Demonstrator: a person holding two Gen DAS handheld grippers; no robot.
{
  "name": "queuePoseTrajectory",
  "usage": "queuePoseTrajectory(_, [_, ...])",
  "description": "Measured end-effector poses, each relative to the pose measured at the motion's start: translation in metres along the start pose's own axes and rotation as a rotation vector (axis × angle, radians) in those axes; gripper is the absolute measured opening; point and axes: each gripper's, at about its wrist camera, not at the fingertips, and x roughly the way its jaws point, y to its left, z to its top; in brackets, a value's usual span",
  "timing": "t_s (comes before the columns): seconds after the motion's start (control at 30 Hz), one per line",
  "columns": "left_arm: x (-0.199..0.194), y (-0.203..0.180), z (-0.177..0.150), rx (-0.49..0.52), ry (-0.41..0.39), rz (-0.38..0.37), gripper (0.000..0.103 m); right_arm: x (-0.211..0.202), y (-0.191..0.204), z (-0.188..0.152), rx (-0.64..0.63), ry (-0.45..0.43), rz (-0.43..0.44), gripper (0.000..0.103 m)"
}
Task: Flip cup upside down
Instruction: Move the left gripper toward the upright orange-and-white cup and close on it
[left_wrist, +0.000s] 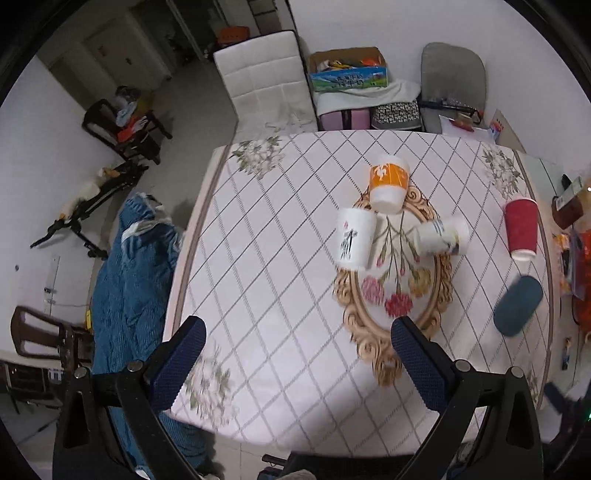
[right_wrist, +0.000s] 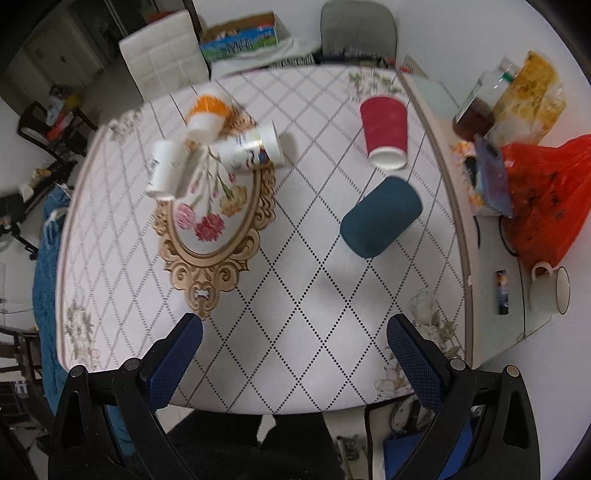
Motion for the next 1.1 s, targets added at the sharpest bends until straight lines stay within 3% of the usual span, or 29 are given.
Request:
queuePoseTrajectory(0.37, [0.102, -0.036, 0.113, 0.117, 0.132, -0.079, 0.103, 0.08, 0.003, 0.052, 0.034, 0.141, -0.065, 0.102])
queuePoseTrajectory(0.63, [0.16, -0.085, 0.174, 0.236, 0.183, -0.107, 0.099, 0.116, 0.003, 0.089, 0.105, 0.199, -0.064, 0.102])
queuePoseTrajectory(0.8, [0.198, -0.111, 0.192, 0.309, 0.226, -0.101, 0.099, 0.127, 0.009, 0.103, 0.12, 0.222, -0.076, 0.102])
queuePoseTrajectory(1.1, [0.251, -0.142, 0.194, 0.409, 0.3, -0.088, 0.099, 0.134, 0.018, 0.119, 0.137, 0.243, -0.099, 0.102])
